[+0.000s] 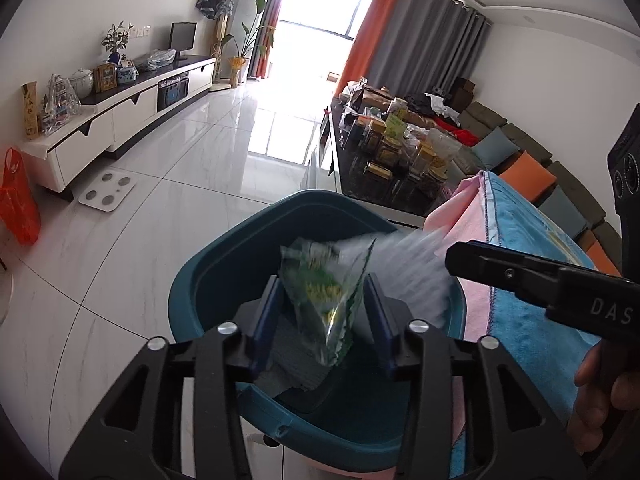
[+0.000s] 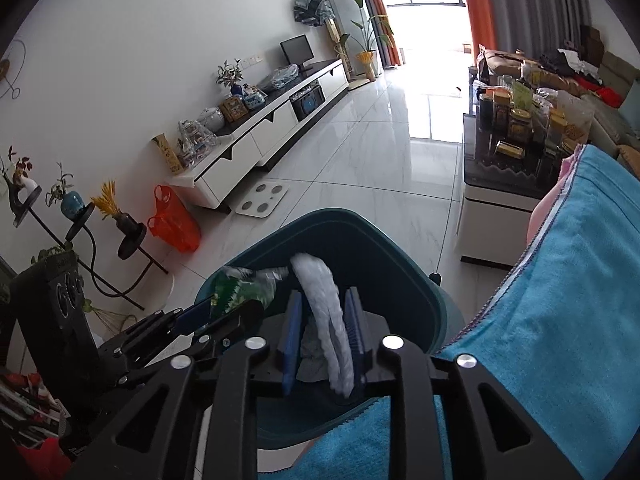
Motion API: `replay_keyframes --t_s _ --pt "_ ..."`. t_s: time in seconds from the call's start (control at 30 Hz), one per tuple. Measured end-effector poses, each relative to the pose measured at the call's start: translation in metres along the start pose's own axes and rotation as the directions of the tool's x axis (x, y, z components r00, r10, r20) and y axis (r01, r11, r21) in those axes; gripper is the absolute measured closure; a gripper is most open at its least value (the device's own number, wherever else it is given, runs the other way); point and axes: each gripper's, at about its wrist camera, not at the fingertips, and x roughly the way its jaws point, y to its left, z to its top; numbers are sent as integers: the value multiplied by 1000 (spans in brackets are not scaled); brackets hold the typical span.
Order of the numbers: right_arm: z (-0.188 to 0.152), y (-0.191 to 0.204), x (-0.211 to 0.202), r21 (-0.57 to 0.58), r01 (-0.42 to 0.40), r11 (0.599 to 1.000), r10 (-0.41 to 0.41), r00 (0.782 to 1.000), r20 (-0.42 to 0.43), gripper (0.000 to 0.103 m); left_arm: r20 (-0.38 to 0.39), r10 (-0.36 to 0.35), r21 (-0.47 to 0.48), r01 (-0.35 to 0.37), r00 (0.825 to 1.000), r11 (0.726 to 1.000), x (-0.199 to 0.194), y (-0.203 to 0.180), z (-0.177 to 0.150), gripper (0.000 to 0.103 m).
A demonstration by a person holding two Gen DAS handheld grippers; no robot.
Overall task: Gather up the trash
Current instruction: 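Carry wrapper and foam net to the teal bin and release both, then return both tools to the trash pile on the table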
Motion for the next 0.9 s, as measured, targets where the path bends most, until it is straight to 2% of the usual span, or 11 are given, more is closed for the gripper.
replay_keyframes --t_s 0.03,0.13,0.17,0.27,0.43,0.47,0.53,0.57,0.73,0.9 --pt "0 -1 0 12 -7 1000 7 1000 -2 63 -2 1 -1 -1 1000 1000 1 1 0 46" --pt "-1 -5 -7 26 -4 1000 4 1000 20 62 6 15 -4 -15 1000 1000 4 1 2 39" --pt "-2 -7 -9 35 -8 999 7 1000 21 62 10 18 -2 -18 1000 1000 1 -2 2 32" --pt "-5 -10 -21 49 -14 999 11 999 49 60 42 26 -11 -26 999 1000 -14 -5 3 21" --pt "-11 -15 -45 46 -9 999 4 993 118 40 105 44 -30 -42 994 999 -50 4 3 6" --pt "-12 -14 -52 37 -8 999 3 991 135 38 119 52 -34 -48 992 998 -59 6 3 6" --pt "-16 -12 -62 21 -6 1000 2 986 166 27 138 62 -50 -56 988 997 -77 10 4 6" --pt "-17 -12 -66 14 0 1000 -2 985 175 24 148 69 -59 -61 987 996 -87 14 5 6" --pt "-29 -10 -89 -34 37 999 -28 972 232 14 220 115 -116 -91 969 989 -134 31 11 6" --pt "-47 -11 -113 -61 77 995 -58 959 277 7 299 99 -144 -58 949 988 -172 25 16 6"
